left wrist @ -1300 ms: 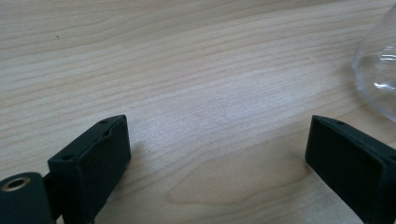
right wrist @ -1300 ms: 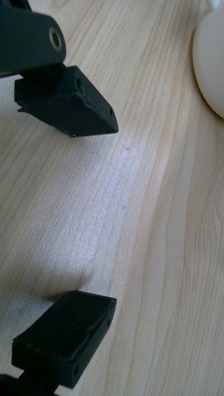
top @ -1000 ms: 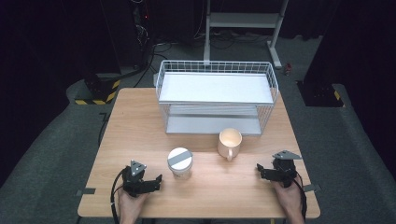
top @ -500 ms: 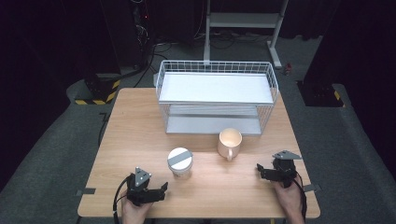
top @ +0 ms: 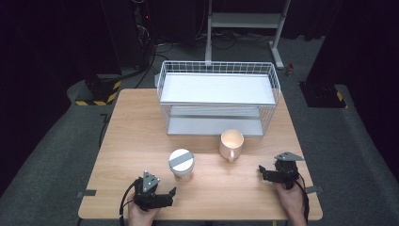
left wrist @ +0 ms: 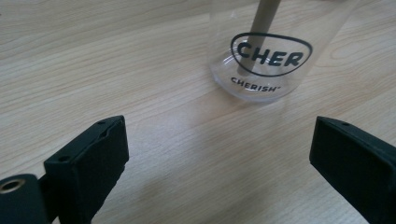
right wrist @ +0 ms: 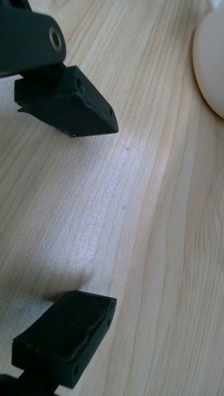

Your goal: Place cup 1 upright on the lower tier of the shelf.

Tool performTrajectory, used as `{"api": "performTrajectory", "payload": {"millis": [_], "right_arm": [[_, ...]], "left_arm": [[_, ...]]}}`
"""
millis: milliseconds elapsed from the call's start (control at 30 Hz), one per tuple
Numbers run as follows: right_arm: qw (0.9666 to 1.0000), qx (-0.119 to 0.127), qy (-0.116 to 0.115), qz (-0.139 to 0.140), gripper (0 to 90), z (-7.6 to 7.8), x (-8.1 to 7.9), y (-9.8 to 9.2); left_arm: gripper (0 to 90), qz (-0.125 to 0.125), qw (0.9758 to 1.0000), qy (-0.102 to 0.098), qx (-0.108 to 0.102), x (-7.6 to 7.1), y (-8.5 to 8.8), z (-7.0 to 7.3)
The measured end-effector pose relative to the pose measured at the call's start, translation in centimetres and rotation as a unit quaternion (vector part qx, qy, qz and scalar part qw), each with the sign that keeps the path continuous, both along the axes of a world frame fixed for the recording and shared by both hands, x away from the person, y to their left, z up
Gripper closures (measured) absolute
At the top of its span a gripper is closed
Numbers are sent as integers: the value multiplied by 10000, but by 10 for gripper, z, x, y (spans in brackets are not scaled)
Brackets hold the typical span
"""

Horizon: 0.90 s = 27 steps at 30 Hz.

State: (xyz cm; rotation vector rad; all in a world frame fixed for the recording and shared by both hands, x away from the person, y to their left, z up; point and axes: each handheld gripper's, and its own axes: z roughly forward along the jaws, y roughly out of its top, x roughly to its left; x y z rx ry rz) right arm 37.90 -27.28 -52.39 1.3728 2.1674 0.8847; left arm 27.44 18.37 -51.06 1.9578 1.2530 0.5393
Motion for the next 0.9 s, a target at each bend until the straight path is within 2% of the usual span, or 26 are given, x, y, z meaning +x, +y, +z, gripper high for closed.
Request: {"api": "performTrajectory", "payload": {"millis": [600,900], "right_arm": [[10000,1,1,-1,146,0,0,0],[10000,1,0,0,146,0,0,0]], "left_arm": [[47,-252,9996,-51,-114,7,-21,5],[46,-366,9992,-97,-100,20,-31,7]]}}
